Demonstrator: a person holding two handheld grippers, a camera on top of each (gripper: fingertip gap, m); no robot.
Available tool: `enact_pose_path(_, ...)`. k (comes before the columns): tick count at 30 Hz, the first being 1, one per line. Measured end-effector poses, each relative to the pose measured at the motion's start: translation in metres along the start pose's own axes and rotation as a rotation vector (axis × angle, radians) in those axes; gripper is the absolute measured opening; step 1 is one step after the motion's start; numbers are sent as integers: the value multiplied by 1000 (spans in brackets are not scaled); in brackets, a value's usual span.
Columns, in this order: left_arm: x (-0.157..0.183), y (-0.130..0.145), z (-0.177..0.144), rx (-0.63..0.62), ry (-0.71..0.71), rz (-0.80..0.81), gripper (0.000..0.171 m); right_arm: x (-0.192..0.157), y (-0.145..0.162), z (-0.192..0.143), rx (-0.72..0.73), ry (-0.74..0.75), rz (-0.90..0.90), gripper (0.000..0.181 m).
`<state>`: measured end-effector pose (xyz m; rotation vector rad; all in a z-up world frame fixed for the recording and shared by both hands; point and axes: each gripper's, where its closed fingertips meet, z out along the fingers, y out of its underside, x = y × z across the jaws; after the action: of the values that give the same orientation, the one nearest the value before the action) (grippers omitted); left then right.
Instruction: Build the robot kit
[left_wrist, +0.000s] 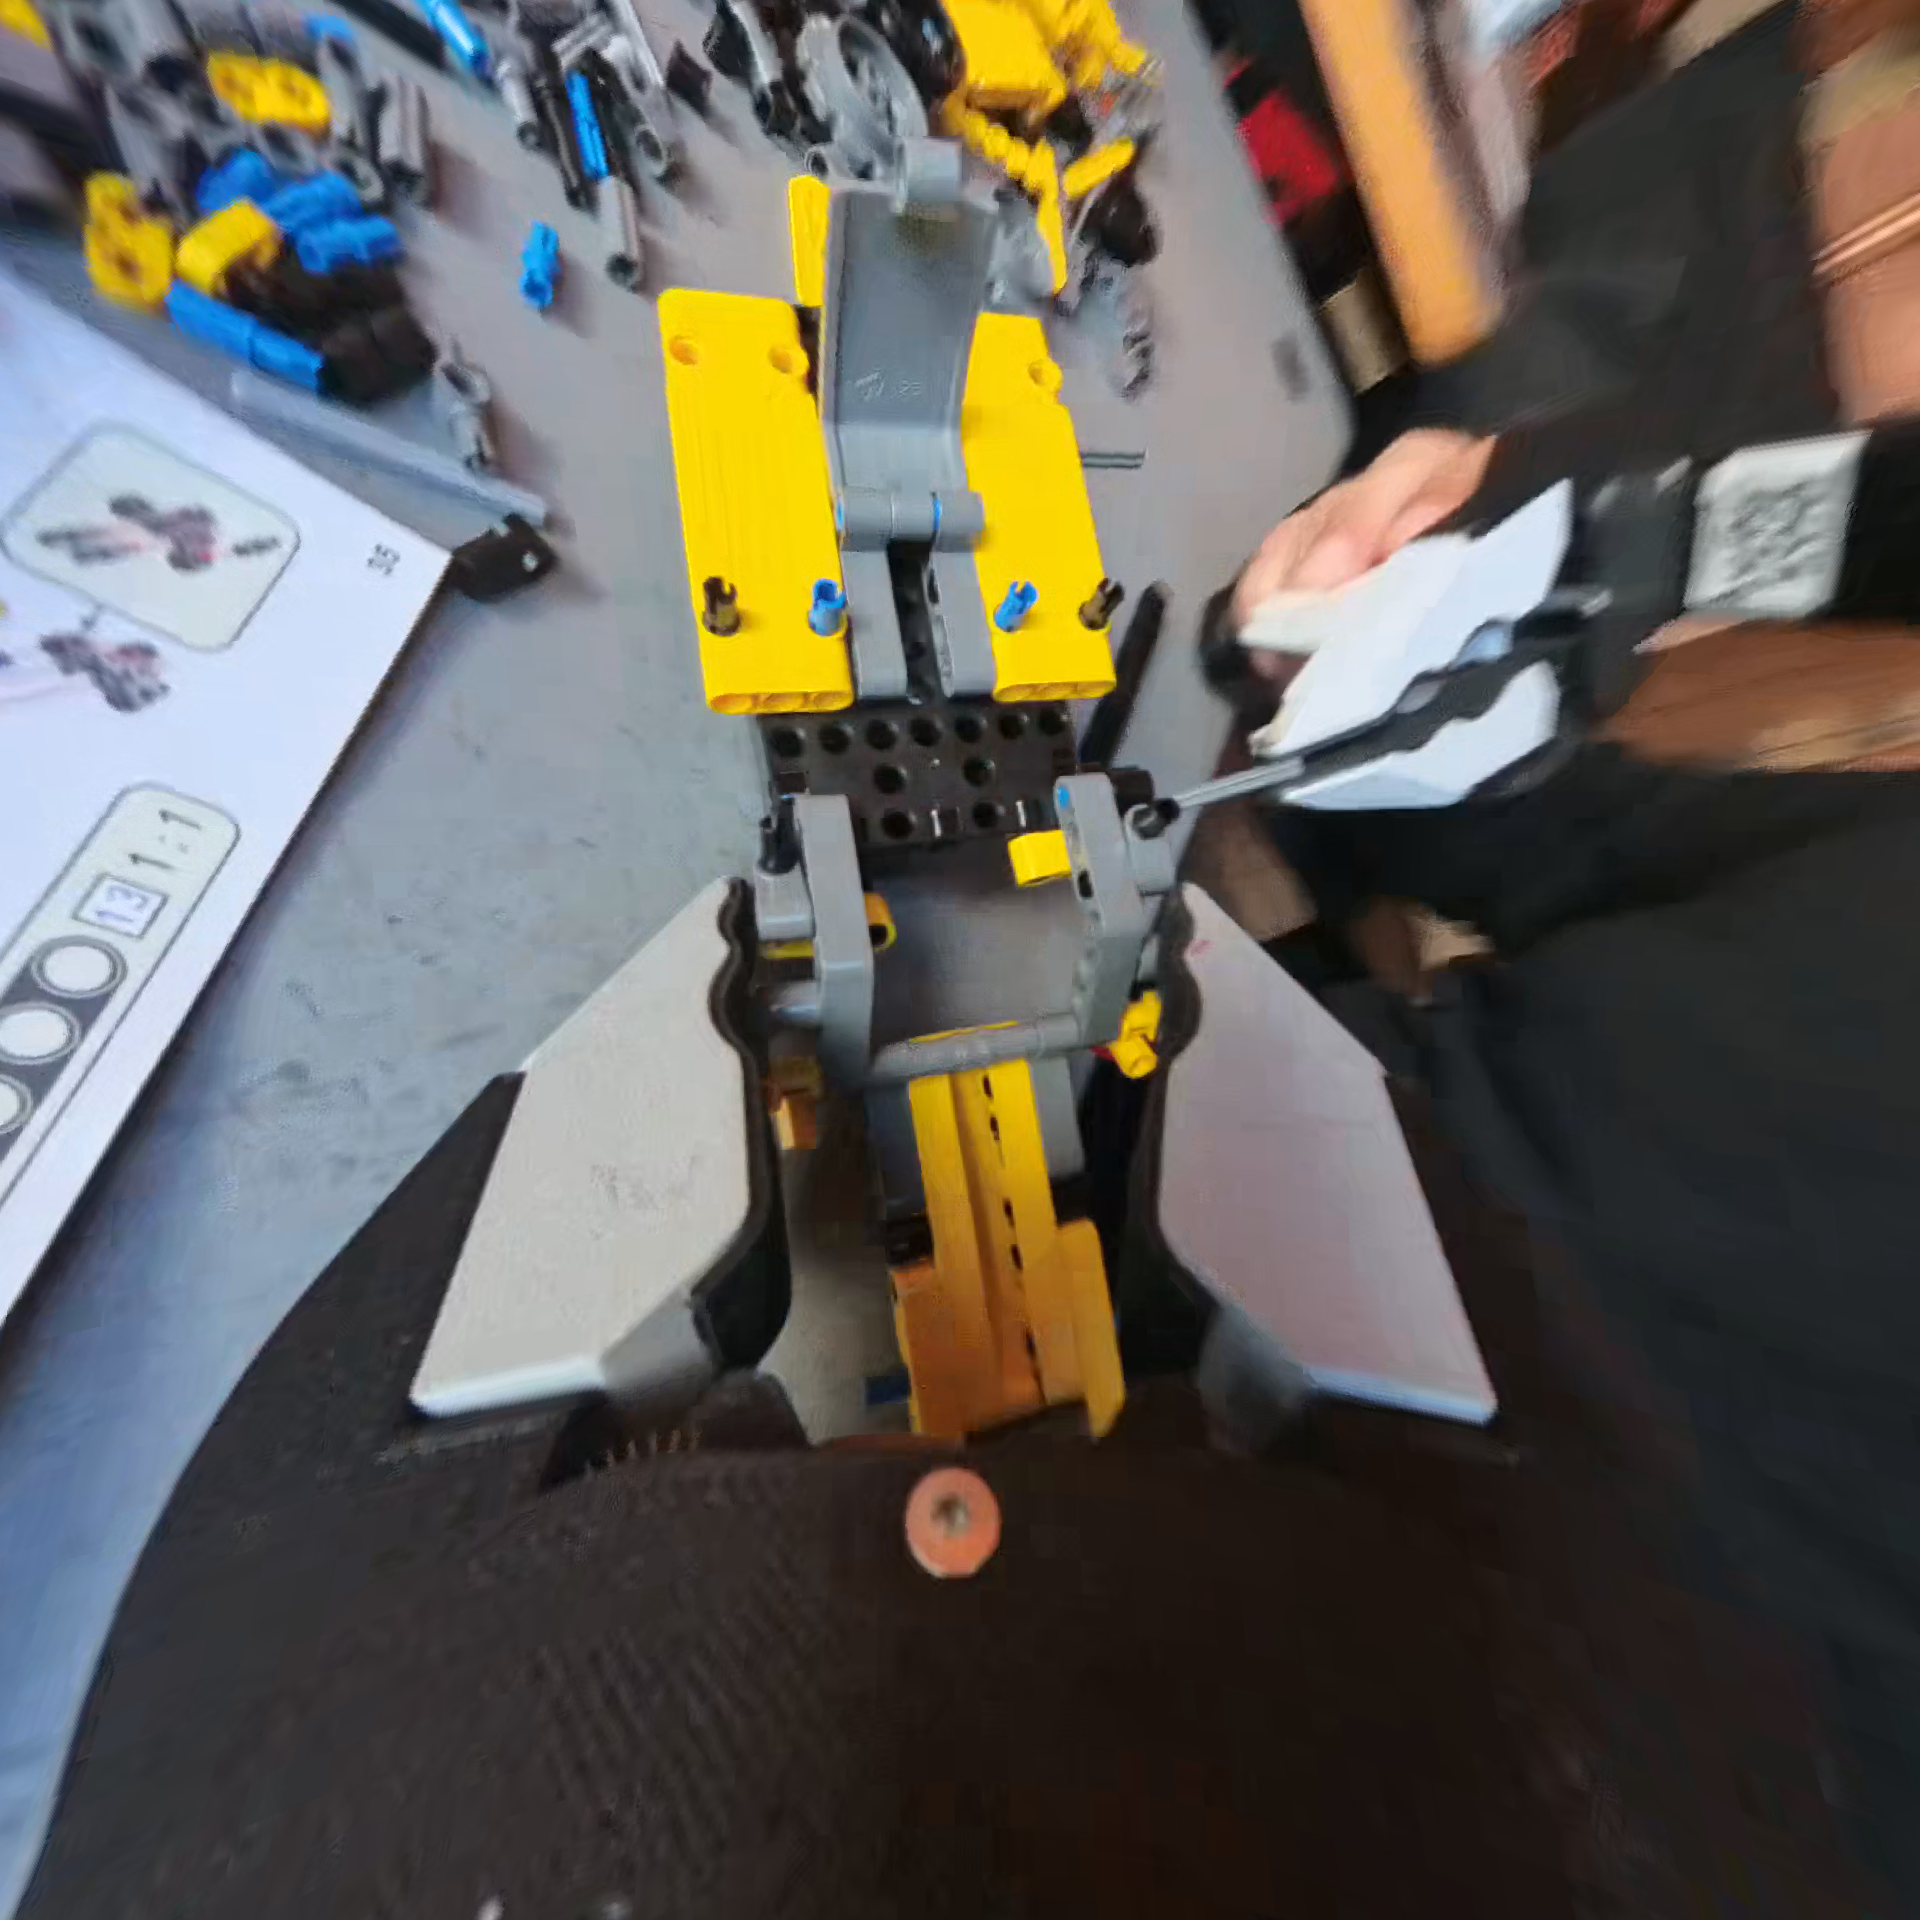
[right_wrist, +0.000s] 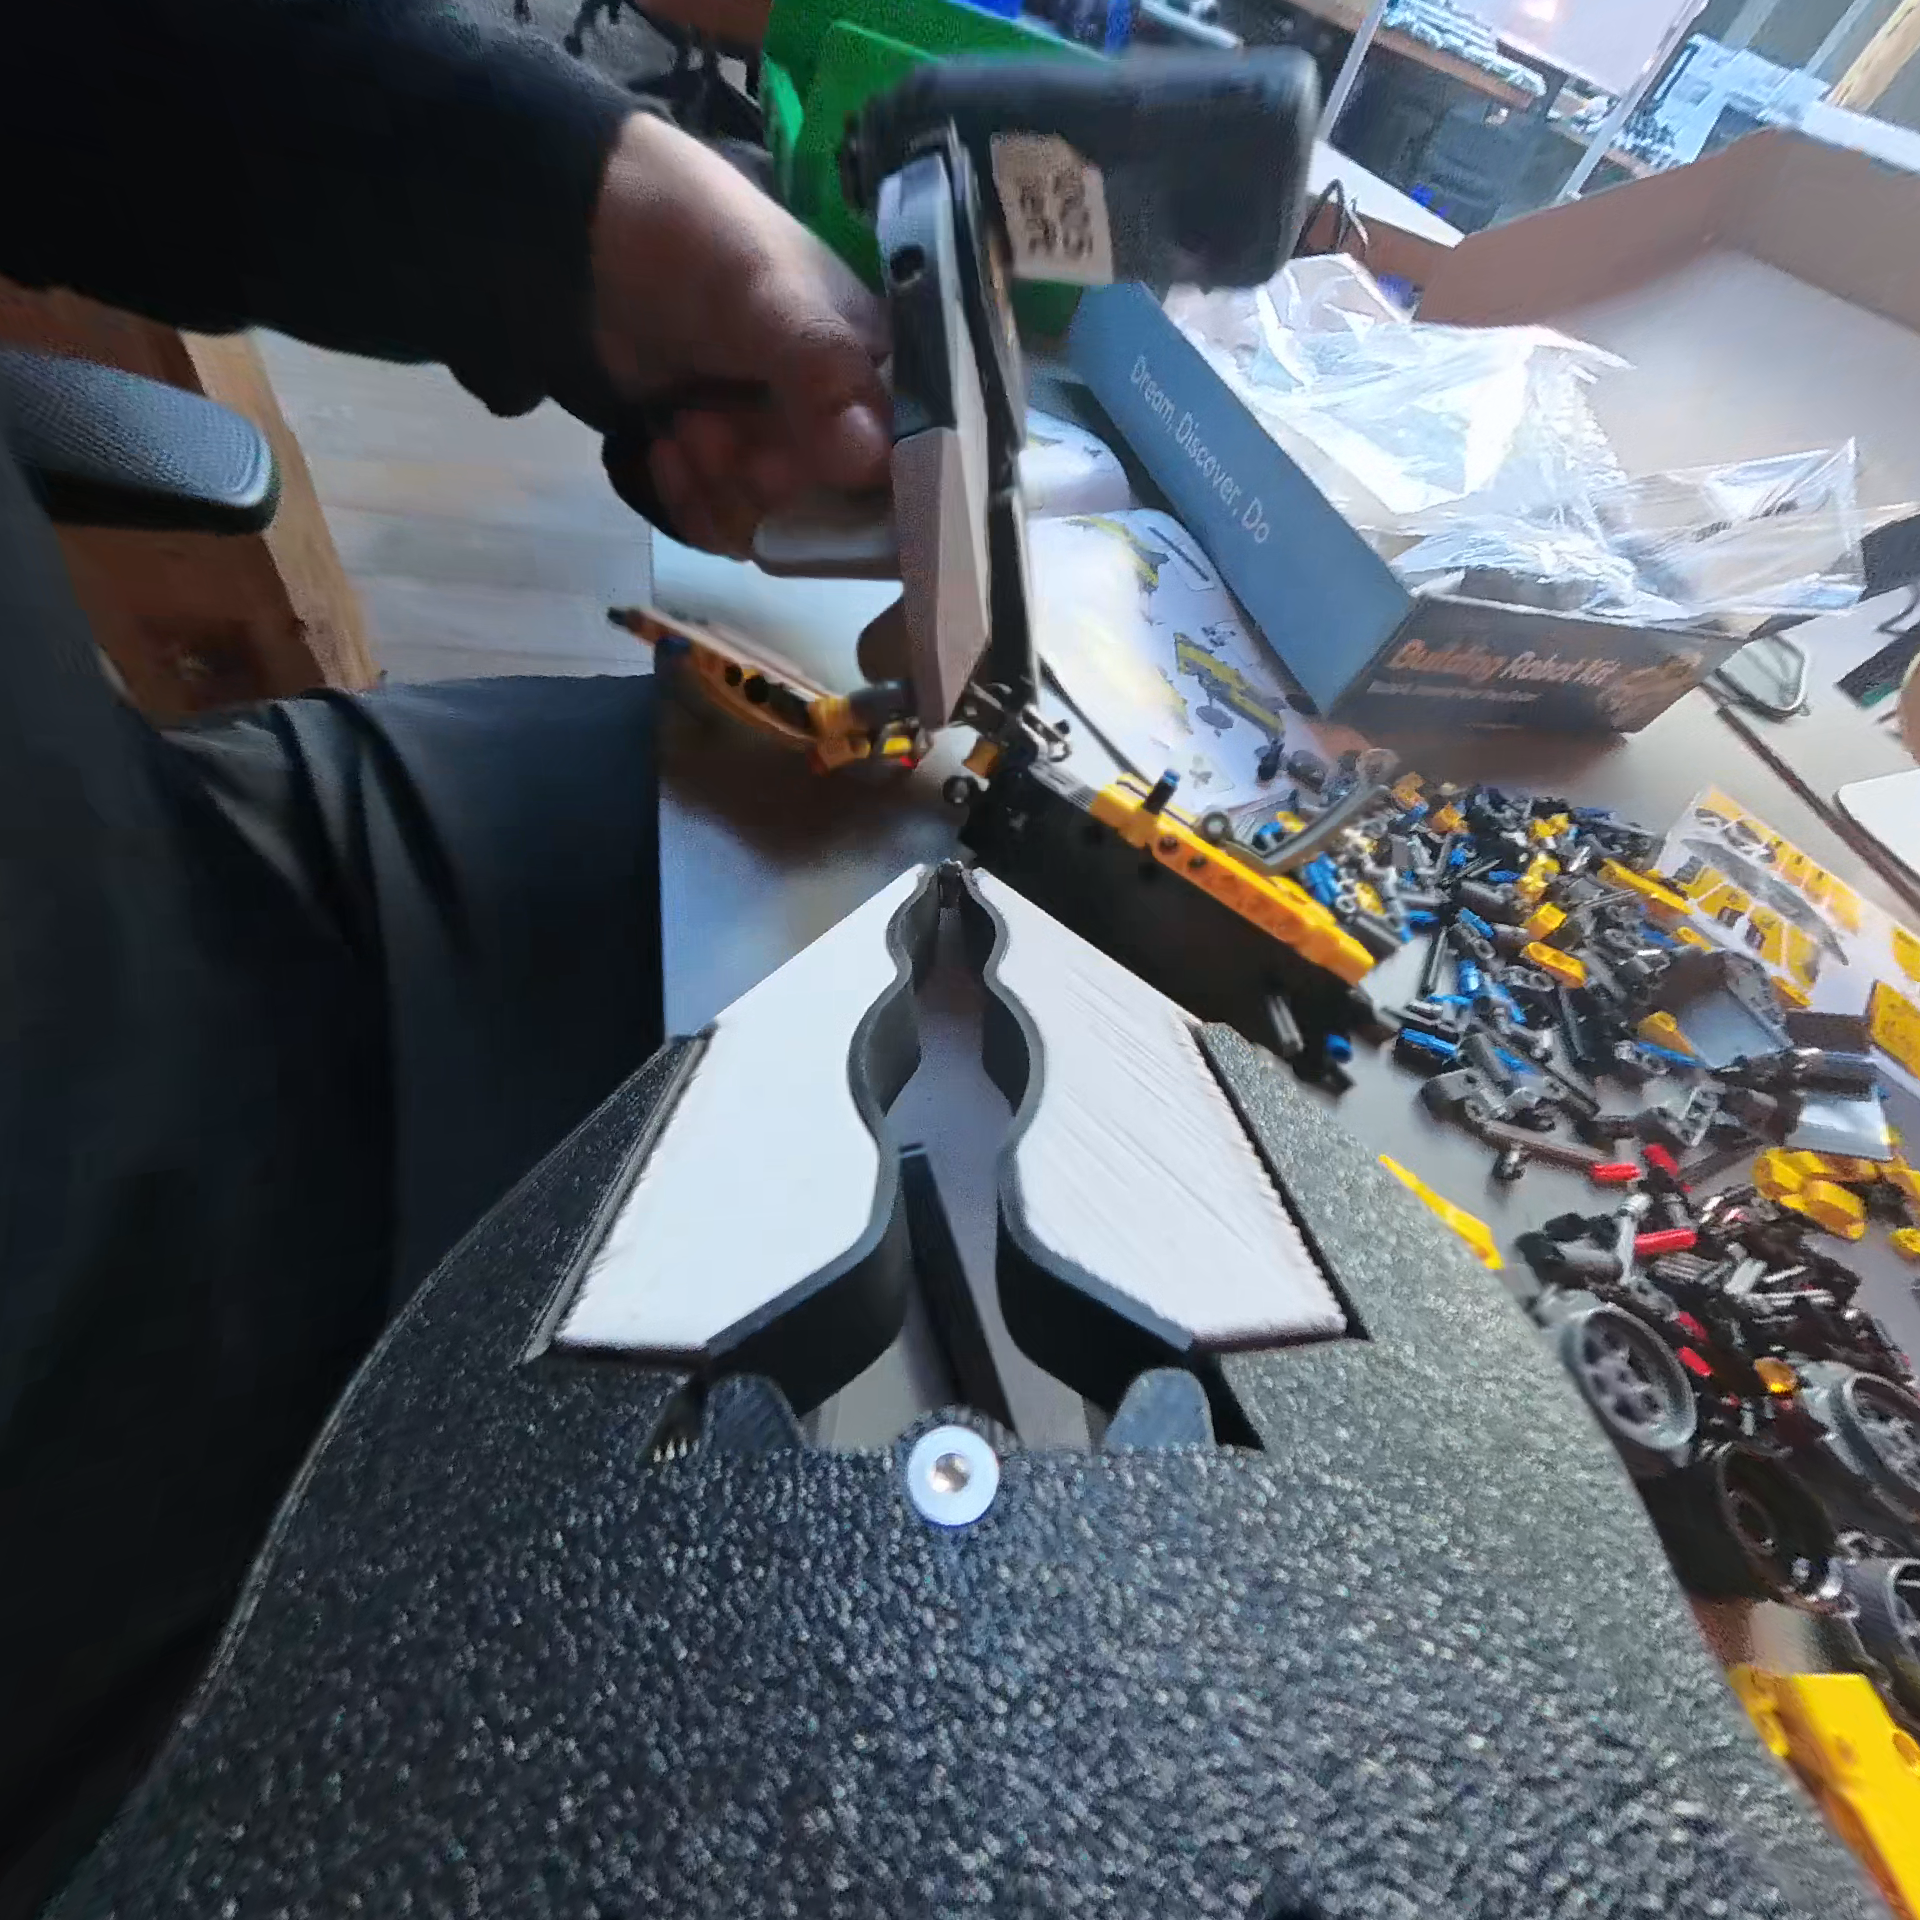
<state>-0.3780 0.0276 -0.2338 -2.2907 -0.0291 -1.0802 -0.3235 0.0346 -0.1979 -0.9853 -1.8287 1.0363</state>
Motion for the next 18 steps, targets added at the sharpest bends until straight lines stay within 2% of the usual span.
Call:
enact_pose_path(3, 1, -4, -10, 48, 192, -181, 75, 15, -11, 8, 16, 37, -44, 3)
enact_pose_path(5, 2, -5, -13, 86, 251, -238, 75, 22, -14, 20, 15, 36, -55, 3)
enact_pose_path(7, 1, -5, -15, 115, 271, -258, 75, 20, -18, 32, 28, 3, -69, 3)
enact_pose_path(10, 1, -5, -16, 141, 272, -252, 75, 27, -24, 44, 32, 46, -111, 4)
enact_pose_path(14, 0, -3, -19, 143, 286, -252, 74, 24, -34, 55, 46, -4, -131, 4)
enact_pose_path(16, -2, -5, -21, 159, 296, -269, 73, 32, -34, 52, 27, 27, -157, 3)
enact_pose_path(18, -4, -6, -23, 162, 296, -271, 73, 30, -35, 44, 30, -18, -146, 4)
